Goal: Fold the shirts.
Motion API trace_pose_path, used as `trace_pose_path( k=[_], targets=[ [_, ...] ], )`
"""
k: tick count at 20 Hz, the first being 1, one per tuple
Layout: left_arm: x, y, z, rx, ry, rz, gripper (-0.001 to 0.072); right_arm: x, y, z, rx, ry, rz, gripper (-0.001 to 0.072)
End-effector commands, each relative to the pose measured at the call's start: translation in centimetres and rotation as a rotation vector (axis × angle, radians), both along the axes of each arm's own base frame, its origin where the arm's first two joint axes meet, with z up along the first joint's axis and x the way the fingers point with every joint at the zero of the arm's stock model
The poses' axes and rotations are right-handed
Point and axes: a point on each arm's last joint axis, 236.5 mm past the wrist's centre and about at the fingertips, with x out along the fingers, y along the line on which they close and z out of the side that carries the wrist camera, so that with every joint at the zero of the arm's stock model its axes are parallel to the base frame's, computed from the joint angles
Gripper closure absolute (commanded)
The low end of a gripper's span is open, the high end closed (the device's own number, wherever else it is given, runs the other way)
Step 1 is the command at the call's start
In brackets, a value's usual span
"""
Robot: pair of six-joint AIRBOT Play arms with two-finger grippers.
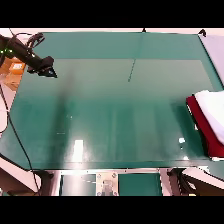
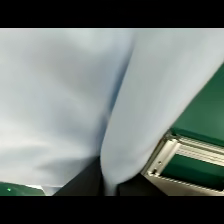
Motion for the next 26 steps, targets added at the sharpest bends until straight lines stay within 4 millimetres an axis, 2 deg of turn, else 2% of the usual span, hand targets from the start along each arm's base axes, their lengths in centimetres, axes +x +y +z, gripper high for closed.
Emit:
trace_pose_path(
  k=[1,2,3,4,5,6,8,10,12,13,15,16,17,19,20,22,24,26],
  targets=[
    [0.3,0.0,0.1,0.000,-0.011,0.004,0.0686,-3.5,2.1,-3.7,0.076,0.145,0.002,0.0143],
    [0.4,0.0,0.1,0.000,-0.016,0.006,0.0686,-3.4,2.1,-3.4,0.089,0.142,0.001,0.0071],
    [0.4,0.0,0.1,0.000,-0.018,0.007,0.0686,-2.8,2.1,-2.6,0.096,0.127,-0.002,0.0072],
    [0.4,0.0,0.1,0.000,-0.018,0.007,0.0686,-1.3,1.7,-1.2,0.092,0.070,-0.004,0.0073],
    [0.3,0.0,0.3,0.000,-0.016,0.009,0.0686,1.4,1.2,0.6,0.071,-0.035,0.000,0.0075],
    [0.0,0.0,0.7,0.001,-0.014,0.016,0.0687,5.1,0.8,3.1,0.040,-0.177,0.024,0.0123],
    [-0.5,0.0,2.6,0.008,-0.049,0.019,0.0687,12.7,1.1,8.6,-0.053,-0.449,0.182,0.0681],
    [-2.1,0.2,4.2,0.025,-0.068,0.026,0.0687,19.0,3.7,13.0,-0.142,-0.641,0.349,0.0691],
    [-4.8,0.1,4.6,0.034,-0.054,0.039,0.0687,22.7,8.4,14.8,-0.182,-0.739,0.537,0.0692],
    [-6.5,-0.1,4.3,0.030,-0.039,0.046,0.0687,23.6,11.3,14.8,-0.180,-0.763,0.645,0.0691],
    [-10.6,-0.6,2.6,0.020,-0.023,0.080,0.0687,23.3,17.7,13.4,-0.143,-0.781,0.825,0.0692],
    [-13.0,-0.9,1.3,0.018,-0.012,0.098,0.0687,22.3,20.6,11.7,-0.117,-0.773,0.890,0.0692],
    [-15.6,-1.1,-0.1,0.016,-0.001,0.114,0.0686,20.6,23.4,9.7,-0.075,-0.762,0.949,0.0692],
    [-20.5,-1.7,-2.9,0.012,0.021,0.135,0.0686,17.0,27.7,5.3,0.003,-0.725,1.026,0.0691],
    [-22.5,-2.0,-3.8,0.007,0.023,0.144,0.0687,15.1,29.3,2.9,0.033,-0.709,1.050,0.0692],
    [-24.9,-2.8,-4.6,-0.020,0.001,0.158,0.0687,12.6,31.3,-0.7,0.078,-0.677,1.061,0.0691],
    [-25.8,-3.3,-4.2,-0.039,-0.029,0.157,0.0686,12.0,32.3,-2.5,0.088,-0.677,1.084,0.0691],
    [-25.8,-3.3,-3.9,-0.037,-0.046,0.154,0.0685,11.4,33.0,-2.8,0.106,-0.665,1.113,0.0691]
  ],
)
